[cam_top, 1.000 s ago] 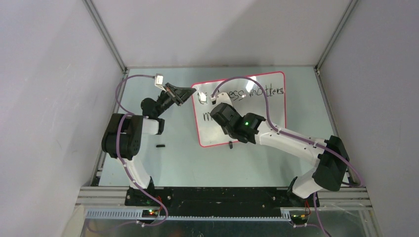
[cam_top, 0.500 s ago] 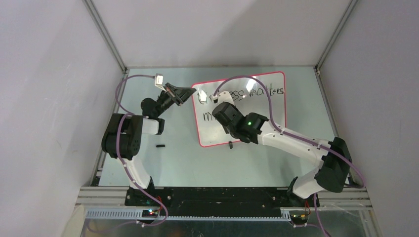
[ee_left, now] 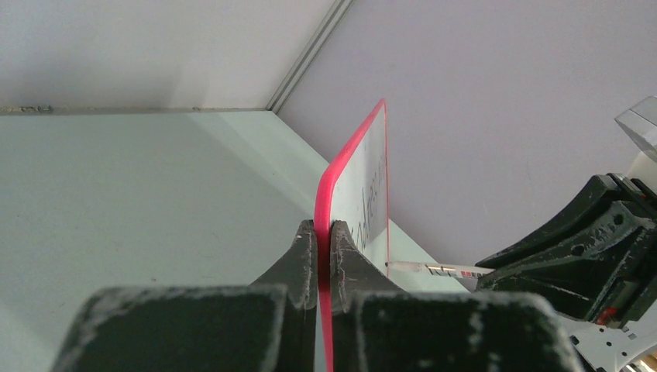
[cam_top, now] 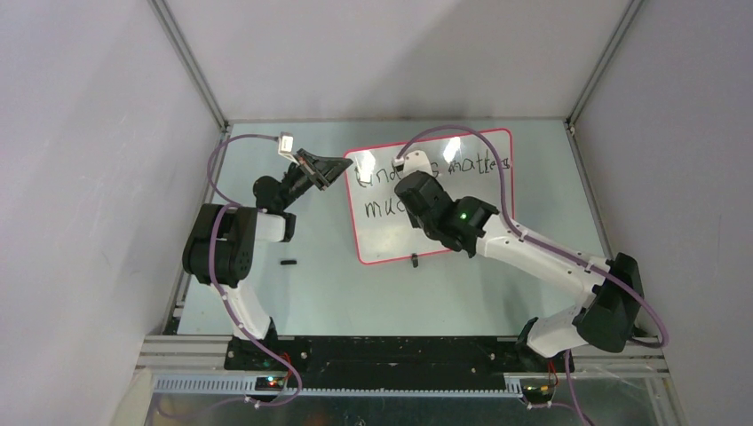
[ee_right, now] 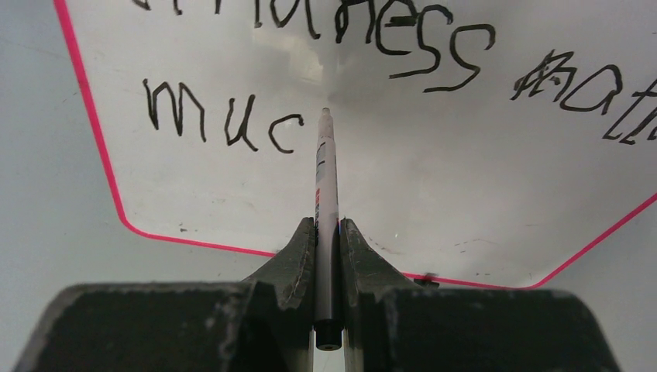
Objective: Write a sentence on the whiteboard
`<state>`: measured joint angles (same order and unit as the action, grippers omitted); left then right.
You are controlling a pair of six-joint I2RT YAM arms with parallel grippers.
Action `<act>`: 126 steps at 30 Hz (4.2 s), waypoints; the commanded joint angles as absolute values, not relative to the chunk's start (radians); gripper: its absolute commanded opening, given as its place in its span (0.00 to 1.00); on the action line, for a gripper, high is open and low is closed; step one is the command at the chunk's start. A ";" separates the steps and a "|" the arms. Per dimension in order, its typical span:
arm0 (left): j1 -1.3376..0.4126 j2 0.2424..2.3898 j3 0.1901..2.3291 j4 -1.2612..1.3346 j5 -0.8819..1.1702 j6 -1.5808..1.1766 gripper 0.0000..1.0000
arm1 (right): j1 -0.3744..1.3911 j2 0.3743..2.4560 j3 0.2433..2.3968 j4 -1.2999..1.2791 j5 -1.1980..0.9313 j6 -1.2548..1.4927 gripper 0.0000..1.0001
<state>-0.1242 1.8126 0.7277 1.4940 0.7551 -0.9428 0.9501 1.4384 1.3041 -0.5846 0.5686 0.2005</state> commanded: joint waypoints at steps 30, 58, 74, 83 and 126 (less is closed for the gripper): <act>-0.127 1.813 0.739 1.529 0.788 -0.879 0.00 | 0.917 1.495 1.375 -0.557 0.584 0.173 0.00; -0.126 1.813 0.739 1.529 0.788 -0.882 0.00 | 0.947 1.473 1.300 -0.624 0.575 0.238 0.00; -0.127 1.813 0.739 1.530 0.788 -0.881 0.00 | 0.976 1.456 1.269 -0.639 0.570 0.255 0.00; -0.127 1.814 0.738 1.529 0.787 -0.881 0.00 | 0.958 1.455 1.279 -0.594 0.562 0.221 0.00; -0.127 1.814 0.741 1.529 0.789 -0.882 0.00 | 0.915 1.467 1.348 -0.622 0.594 0.187 0.00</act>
